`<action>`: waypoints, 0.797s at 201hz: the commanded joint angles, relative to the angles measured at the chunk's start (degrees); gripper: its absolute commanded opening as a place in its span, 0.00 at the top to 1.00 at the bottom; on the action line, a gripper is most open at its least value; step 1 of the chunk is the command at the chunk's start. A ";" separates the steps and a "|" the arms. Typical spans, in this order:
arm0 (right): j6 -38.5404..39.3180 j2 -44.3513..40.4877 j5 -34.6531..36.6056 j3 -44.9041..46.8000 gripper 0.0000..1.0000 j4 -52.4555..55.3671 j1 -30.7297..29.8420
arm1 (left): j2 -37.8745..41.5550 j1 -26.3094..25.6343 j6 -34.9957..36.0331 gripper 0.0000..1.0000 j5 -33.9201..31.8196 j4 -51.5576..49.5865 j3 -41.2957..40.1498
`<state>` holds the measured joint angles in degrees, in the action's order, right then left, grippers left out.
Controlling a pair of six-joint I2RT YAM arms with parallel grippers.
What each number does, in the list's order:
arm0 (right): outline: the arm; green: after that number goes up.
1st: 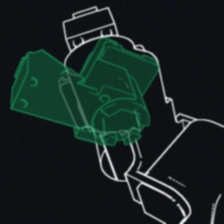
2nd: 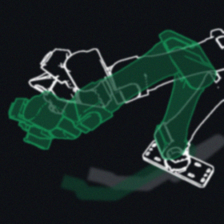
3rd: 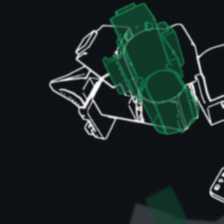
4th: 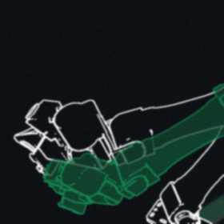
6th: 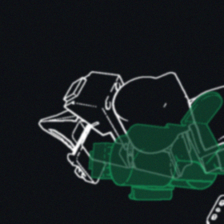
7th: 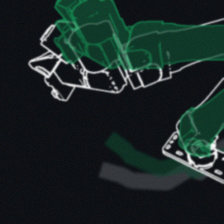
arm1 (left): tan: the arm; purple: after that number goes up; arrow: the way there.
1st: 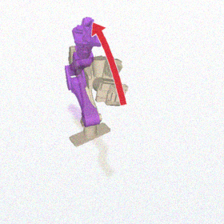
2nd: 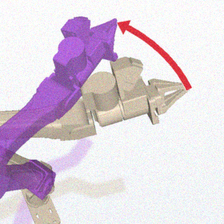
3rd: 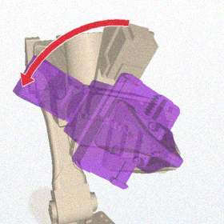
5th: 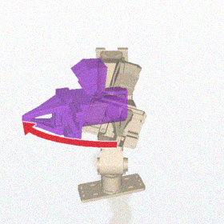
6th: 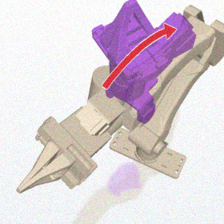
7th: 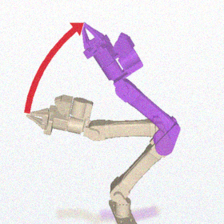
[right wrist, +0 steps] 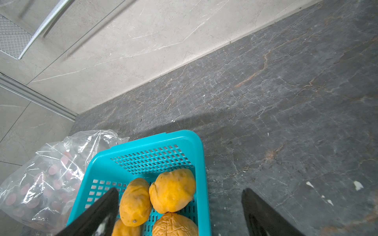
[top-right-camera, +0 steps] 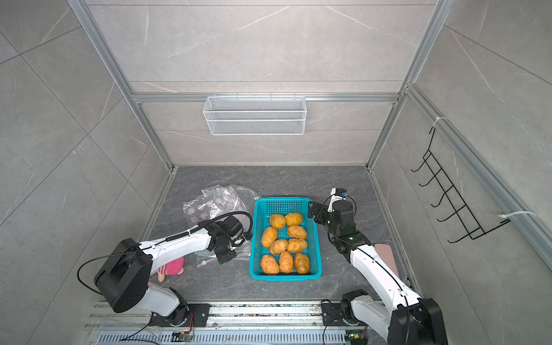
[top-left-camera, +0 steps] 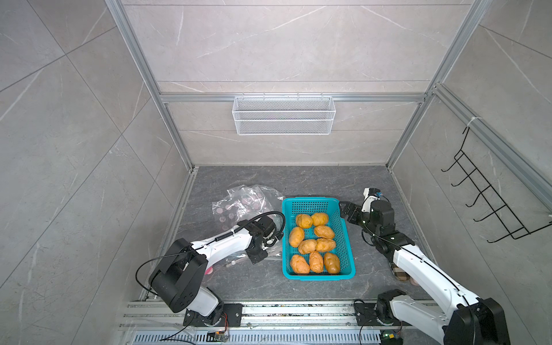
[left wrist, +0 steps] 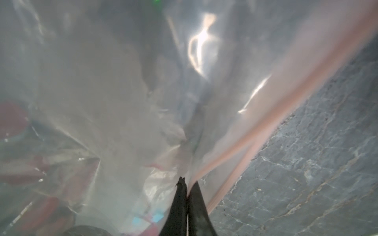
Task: Put the potatoes into a zipper bag and zip it
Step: Pick up the zipper food storage bag.
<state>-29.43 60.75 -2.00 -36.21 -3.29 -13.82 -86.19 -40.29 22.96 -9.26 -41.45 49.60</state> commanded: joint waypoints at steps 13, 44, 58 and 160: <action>-0.69 0.07 -0.43 -0.10 0.07 -0.64 -0.16 | 1.47 -0.05 -3.93 1.00 -4.73 -0.30 2.90; -1.00 -0.21 -0.19 0.44 0.07 -1.45 -0.19 | 6.03 2.17 -7.90 1.00 -19.79 -3.94 7.19; -1.00 0.29 -0.55 0.35 0.07 -1.50 -0.22 | 7.92 5.77 -9.44 1.00 -25.04 -6.60 12.20; -6.10 1.85 -17.74 -1.99 0.18 -8.92 -2.66 | 3.93 11.43 -22.65 1.00 -6.06 -17.96 40.30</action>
<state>-32.03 61.89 -8.99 -36.21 -7.64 -14.33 -84.49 -28.60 6.17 -40.18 -55.88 90.52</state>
